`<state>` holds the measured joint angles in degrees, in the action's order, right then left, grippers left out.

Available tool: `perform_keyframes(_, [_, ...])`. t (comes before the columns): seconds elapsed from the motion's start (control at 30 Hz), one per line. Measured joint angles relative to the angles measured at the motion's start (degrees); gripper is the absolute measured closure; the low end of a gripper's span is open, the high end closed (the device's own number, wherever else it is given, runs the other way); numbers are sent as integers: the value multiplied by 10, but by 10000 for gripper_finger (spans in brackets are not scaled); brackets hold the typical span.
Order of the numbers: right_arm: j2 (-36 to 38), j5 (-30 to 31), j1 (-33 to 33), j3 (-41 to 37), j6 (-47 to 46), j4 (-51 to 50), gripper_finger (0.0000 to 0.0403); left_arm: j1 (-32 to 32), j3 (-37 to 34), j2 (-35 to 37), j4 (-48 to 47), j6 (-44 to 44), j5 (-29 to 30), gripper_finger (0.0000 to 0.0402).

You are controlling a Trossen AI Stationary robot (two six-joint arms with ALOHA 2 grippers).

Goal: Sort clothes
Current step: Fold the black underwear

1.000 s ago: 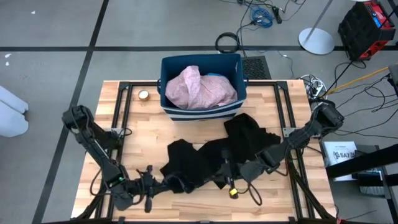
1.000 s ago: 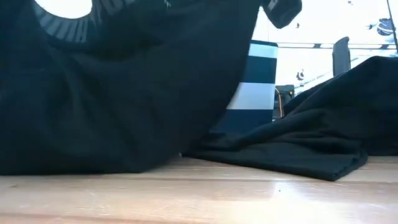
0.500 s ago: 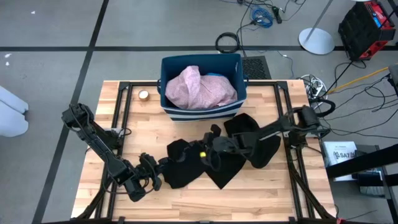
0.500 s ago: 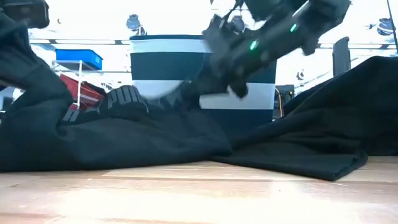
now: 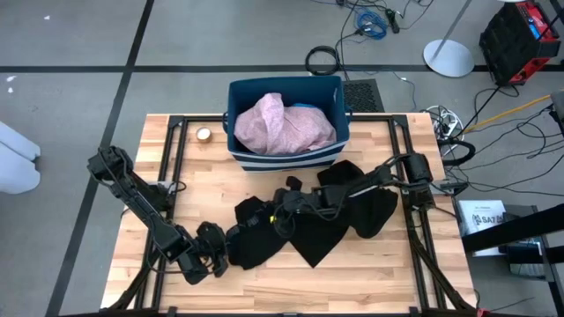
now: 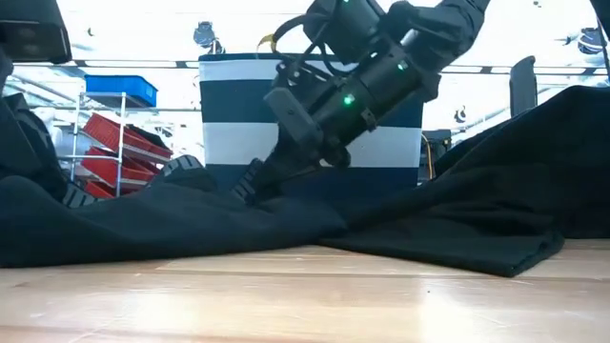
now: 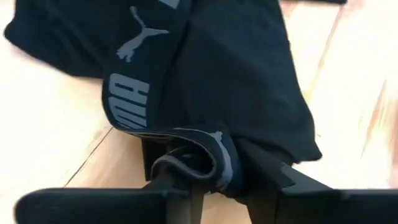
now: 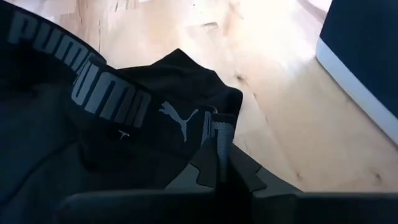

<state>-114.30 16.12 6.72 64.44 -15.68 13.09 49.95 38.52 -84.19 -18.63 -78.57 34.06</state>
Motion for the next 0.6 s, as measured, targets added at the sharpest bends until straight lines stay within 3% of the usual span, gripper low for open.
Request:
perform_keyframes(0.37, [0,0,0,16,14,-44,403,-1,3,89,-47,30,-70,211])
perform_keyframes(0.6, [0,-54,-4,16,3,-44,398,-1,3,202,-119,25,-86,197])
